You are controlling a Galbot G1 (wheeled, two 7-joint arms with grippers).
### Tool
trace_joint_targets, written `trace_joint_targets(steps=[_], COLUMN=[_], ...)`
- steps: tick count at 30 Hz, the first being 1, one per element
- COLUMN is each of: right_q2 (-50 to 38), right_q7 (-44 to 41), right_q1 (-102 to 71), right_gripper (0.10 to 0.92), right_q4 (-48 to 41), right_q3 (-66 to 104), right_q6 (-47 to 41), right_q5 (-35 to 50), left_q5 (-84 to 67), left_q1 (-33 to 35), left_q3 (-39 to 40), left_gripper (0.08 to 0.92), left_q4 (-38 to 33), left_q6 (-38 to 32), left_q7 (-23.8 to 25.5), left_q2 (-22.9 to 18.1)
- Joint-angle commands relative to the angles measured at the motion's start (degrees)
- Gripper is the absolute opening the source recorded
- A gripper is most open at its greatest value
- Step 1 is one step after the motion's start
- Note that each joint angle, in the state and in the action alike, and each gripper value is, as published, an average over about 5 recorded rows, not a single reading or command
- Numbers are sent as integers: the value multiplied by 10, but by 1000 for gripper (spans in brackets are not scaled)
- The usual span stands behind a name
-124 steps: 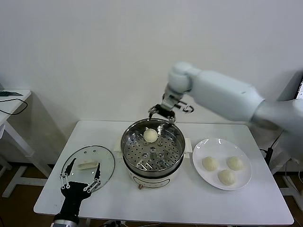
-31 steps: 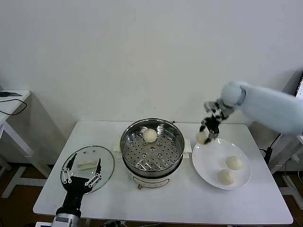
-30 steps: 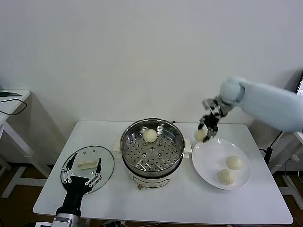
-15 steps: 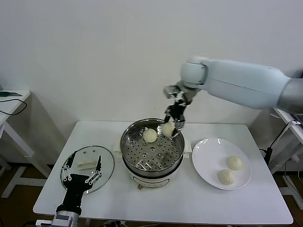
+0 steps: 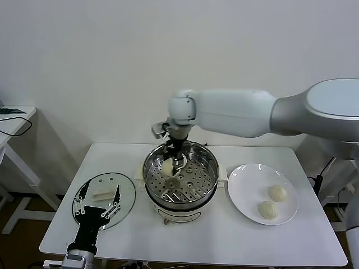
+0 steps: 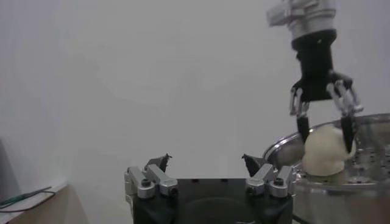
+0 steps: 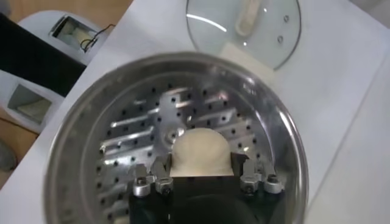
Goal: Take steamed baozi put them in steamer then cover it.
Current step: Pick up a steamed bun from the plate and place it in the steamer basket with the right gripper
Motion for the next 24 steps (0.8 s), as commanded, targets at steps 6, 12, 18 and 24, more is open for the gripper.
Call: trace_joint_targets(steps=[6, 12, 18, 24], right_q2=[46, 41, 25, -49], right_q7=[27, 37, 42, 23], right_q1=[-27, -35, -30, 14], right_gripper=[645, 662, 789, 822], right_q4=[-16, -16, -5, 46], right_q3=[-13, -14, -7, 28], right_q6=[-8, -8, -7, 5], right_q5=[5, 2, -4, -40], left_q5=[0, 0, 0, 1], left_q1=[-1, -1, -1, 1], left_q3=[1, -1, -2, -1], left_gripper=[823, 823, 823, 823], left_q4=[8, 9, 9, 8], left_q6=[-1, -1, -1, -2], left_q7=[0, 0, -1, -1], left_q2=[0, 0, -2, -3])
